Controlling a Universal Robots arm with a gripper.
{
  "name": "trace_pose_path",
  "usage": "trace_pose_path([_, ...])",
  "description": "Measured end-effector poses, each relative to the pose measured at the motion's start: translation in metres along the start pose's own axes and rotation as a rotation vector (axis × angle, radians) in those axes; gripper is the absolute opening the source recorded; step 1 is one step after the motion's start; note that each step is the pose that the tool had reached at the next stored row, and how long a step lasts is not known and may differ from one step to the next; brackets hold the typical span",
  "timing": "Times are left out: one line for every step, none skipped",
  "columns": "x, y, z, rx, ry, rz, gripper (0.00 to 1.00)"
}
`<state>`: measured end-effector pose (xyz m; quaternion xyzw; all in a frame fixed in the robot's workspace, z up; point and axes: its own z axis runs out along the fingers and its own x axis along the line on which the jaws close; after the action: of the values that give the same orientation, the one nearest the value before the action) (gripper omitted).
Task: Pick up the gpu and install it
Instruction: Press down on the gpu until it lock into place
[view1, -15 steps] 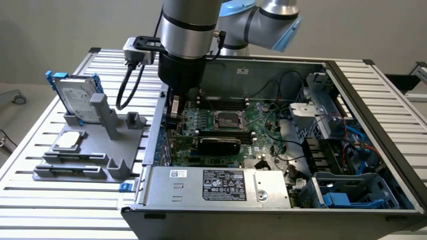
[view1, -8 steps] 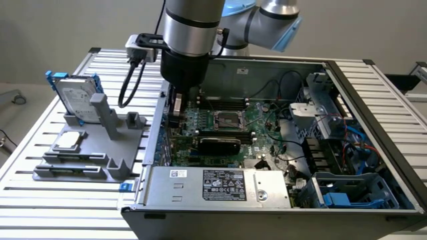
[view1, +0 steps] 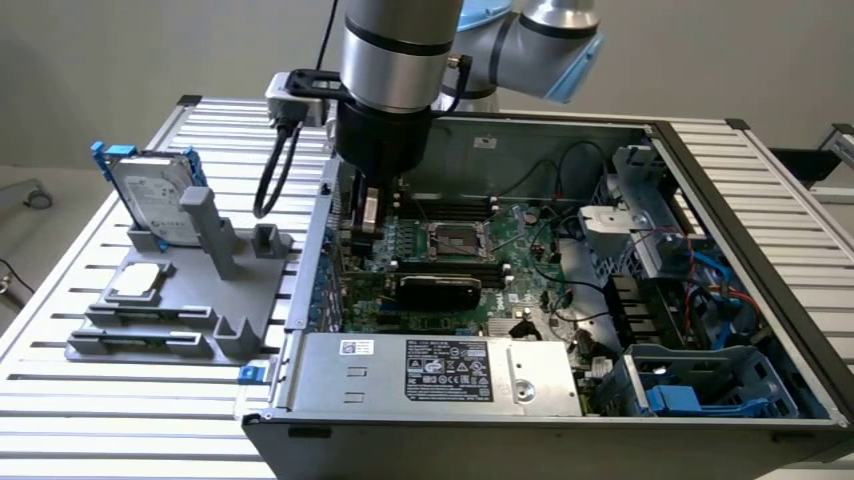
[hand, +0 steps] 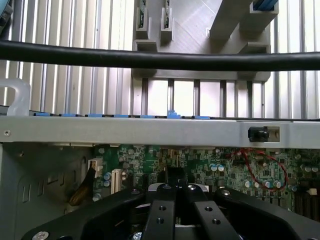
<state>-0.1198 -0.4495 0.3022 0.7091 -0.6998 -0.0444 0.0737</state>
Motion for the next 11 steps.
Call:
trace_pose_path([0.0,-0.0014,-0.0002,0.0065,0.0002,-0.001,0.11])
trace_pose_path([0.0,-0.0026,-0.0004,0.0125,0.0004,-0.002,0.11])
trace_pose_path([0.0,-0.0038,-0.0006,0.0187,0.0007,-0.003,0.11])
trace_pose_path([0.0,-0.005,-0.0008,0.0248,0.001,-0.004,0.11])
trace_pose_path([0.0,-0.0062,-0.001,0.031,0.0013,-0.005,0.11])
trace_pose_path([0.0,-0.0074,-0.0012,0.0371,0.0016,-0.006,0.11])
trace_pose_path([0.0,-0.0087,-0.0014,0.0431,0.0019,-0.007,0.11])
trace_pose_path([0.0,-0.01,-0.0017,0.0494,0.0022,-0.009,0.11])
trace_pose_path([0.0,-0.0113,-0.0019,0.0552,0.0025,-0.01,0.11])
trace_pose_path([0.0,-0.0126,-0.0021,0.061,0.0027,-0.01,0.11])
trace_pose_path([0.0,-0.0142,-0.0024,0.0673,0.003,-0.011,0.11])
